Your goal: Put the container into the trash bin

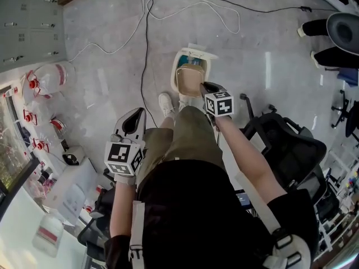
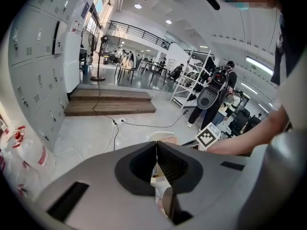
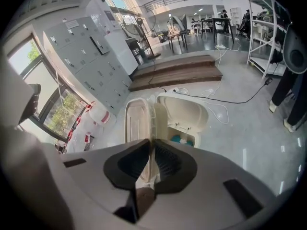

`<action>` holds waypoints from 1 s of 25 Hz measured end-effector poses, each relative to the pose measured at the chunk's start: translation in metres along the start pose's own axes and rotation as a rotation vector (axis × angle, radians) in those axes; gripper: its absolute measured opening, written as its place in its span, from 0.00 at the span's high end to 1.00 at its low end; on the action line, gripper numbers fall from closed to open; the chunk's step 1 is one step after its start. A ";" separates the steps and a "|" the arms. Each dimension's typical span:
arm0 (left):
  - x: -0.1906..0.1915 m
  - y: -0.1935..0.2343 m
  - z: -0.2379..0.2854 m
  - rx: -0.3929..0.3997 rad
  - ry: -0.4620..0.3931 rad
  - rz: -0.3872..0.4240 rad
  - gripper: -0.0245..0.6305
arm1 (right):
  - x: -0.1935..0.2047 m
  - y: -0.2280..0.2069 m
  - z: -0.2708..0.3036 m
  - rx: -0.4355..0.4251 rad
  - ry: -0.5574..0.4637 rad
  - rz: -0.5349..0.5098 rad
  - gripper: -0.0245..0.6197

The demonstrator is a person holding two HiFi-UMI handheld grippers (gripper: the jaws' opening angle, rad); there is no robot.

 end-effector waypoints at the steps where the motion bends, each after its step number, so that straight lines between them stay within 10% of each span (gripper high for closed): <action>1: 0.002 0.000 0.002 -0.002 0.004 -0.003 0.95 | 0.002 -0.004 0.004 0.006 0.008 0.000 0.89; 25: 0.034 0.008 0.038 -0.022 0.090 -0.043 0.95 | 0.040 -0.079 0.102 0.191 0.199 -0.022 0.89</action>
Point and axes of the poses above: the fingertips, and each gripper's own axes: z forward along the fingers, y to its left, x out of its underside, the point moved 4 cm from there along -z, backward along the fingers, and after that the axes turned 4 degrees about z, right-handed, at the moved point
